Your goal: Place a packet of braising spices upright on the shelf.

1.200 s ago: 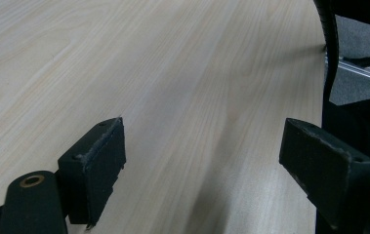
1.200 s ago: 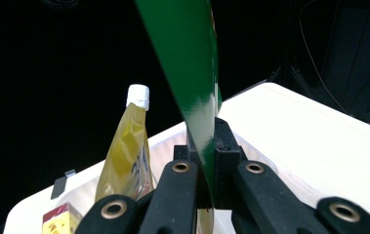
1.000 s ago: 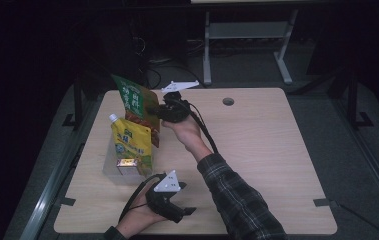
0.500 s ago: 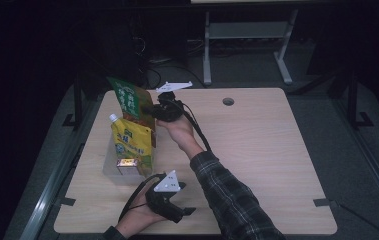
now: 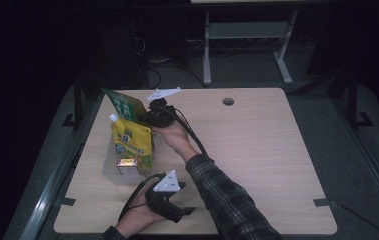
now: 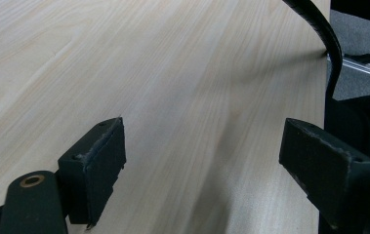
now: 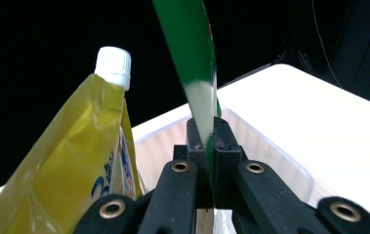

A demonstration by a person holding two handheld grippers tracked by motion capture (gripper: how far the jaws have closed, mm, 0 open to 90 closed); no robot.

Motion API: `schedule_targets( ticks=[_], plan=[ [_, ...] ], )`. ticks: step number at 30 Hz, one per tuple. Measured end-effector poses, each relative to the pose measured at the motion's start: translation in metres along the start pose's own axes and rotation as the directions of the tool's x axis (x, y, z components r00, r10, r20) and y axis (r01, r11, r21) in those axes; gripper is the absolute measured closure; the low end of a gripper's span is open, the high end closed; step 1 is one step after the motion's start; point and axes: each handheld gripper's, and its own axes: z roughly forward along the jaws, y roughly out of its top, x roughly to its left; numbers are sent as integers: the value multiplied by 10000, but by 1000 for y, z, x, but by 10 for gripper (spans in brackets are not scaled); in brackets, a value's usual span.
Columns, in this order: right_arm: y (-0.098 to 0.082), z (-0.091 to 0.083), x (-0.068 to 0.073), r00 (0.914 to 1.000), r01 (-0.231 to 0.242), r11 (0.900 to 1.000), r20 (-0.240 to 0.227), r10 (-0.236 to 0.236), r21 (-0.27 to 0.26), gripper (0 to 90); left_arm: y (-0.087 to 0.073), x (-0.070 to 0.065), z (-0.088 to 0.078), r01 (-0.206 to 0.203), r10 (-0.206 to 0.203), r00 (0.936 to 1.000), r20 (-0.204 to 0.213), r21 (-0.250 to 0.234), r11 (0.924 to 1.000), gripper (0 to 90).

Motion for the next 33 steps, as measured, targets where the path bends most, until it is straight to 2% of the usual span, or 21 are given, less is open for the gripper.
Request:
schedule_targets(
  ticks=[3,7,11,13,22,26,33],
  plan=[
    [-1,2,1,9998,170,9997,91,-172,194,888,0,0,0,-14,14,10000,18,-8,10000,167],
    [-2,3,3,9999,158,9995,-41,-157,263,863,0,0,0,-6,6,10000,17,-2,10000,167],
    [0,-2,4,9999,88,9997,-131,-85,218,757,0,1,0,-15,15,10000,-1,4,10000,167],
    [1,-7,4,9999,141,9997,32,-142,201,709,0,1,0,-11,11,10000,-4,-5,10000,167],
    [-6,-40,2,9997,208,9993,138,-212,296,568,0,3,-1,1,-1,10000,-26,29,10000,167],
    [-17,-60,-1,9995,249,9989,187,-257,410,533,0,4,-1,-83,84,9999,-60,103,9999,167],
    [-41,-97,-6,9988,264,9979,408,-288,585,474,-1,4,0,38,-38,10000,-44,41,10000,167]
  ],
)
